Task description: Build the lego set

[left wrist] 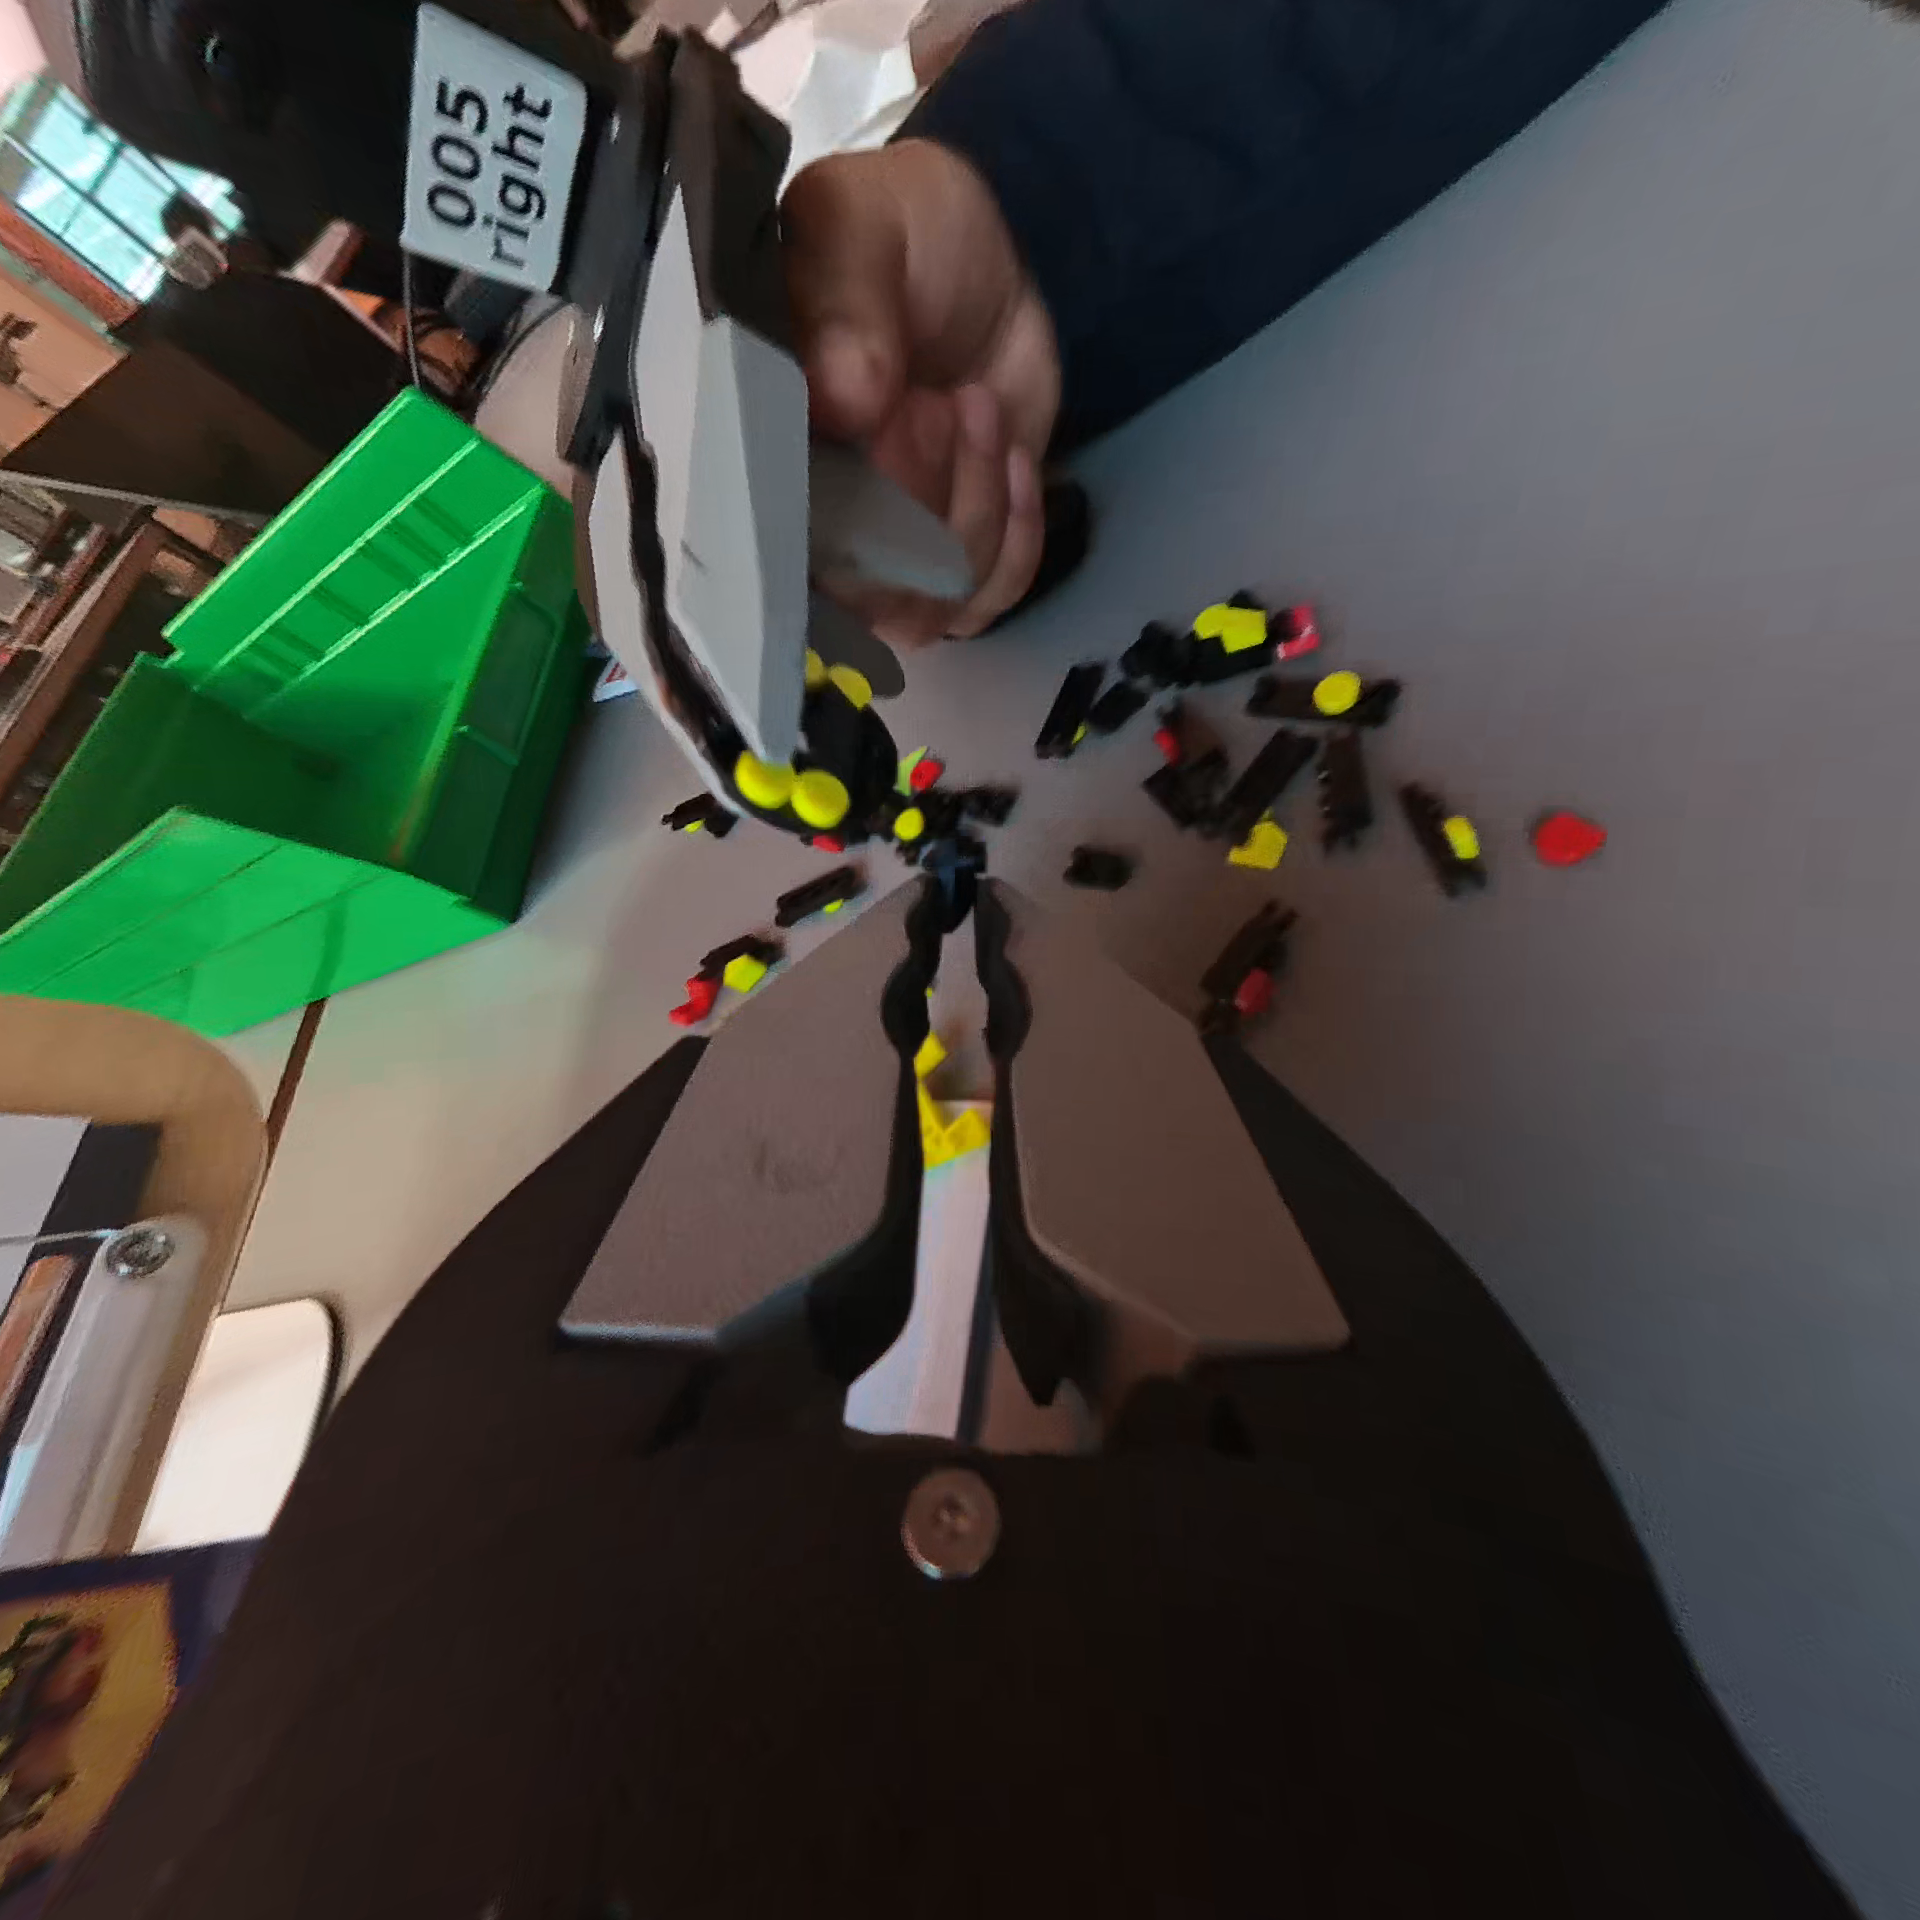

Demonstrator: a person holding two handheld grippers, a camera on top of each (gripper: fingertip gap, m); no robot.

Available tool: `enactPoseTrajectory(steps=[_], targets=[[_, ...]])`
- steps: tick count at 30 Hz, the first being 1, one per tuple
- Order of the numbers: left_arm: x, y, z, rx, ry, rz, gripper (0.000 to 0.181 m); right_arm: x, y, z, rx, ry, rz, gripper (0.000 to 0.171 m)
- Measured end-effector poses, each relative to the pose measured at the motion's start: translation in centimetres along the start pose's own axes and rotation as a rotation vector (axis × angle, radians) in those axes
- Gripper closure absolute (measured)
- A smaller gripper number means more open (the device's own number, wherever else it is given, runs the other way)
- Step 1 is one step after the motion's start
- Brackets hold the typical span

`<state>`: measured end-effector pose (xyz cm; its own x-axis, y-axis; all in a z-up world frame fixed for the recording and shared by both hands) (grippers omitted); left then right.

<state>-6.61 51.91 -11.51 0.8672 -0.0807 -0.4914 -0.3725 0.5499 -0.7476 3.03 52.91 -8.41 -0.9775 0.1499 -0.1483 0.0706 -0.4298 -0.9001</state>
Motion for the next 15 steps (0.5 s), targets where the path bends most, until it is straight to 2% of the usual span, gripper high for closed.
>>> enactPoseTrajectory(steps=[5, 8, 12, 14, 15], targets=[[1.0, 1.0, -0.5, 0.033, 0.014, 0.132, 0.178, -1.5, -1.1, -1.6, -0.048, 0.121, -0.106, 0.17], [1.5, 1.4, -0.4, 0.0, 0.0, 0.202, 0.166, -2.4, -1.6, -2.1, -0.098, 0.177, -0.166, 0.169], [1.4, 1.4, 0.1, -0.035, -0.02, 0.186, 0.151, -3.3, -2.0, -2.3, -0.227, 0.283, -0.213, 0.171], [1.3, 1.4, 0.4, -0.037, -0.058, 0.182, 0.148, -3.8, -2.1, -2.8, -0.33, 0.399, -0.213, 0.169], [1.3, 1.5, 0.7, -0.037, -0.106, 0.19, 0.152, -4.2, -2.1, -3.3, -0.431, 0.528, -0.188, 0.169]])
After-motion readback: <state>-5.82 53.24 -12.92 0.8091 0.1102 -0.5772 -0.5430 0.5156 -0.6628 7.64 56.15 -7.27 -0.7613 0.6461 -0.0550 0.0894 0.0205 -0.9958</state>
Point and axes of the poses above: each gripper's, where its closed fingertips meet, x out along the fingers, y out of its underside, z = x × y across the jaws, the point moved 6 cm from there along -x, back along the fingers, and after that the axes turned 7 degrees about y, right-handed, at the moved point
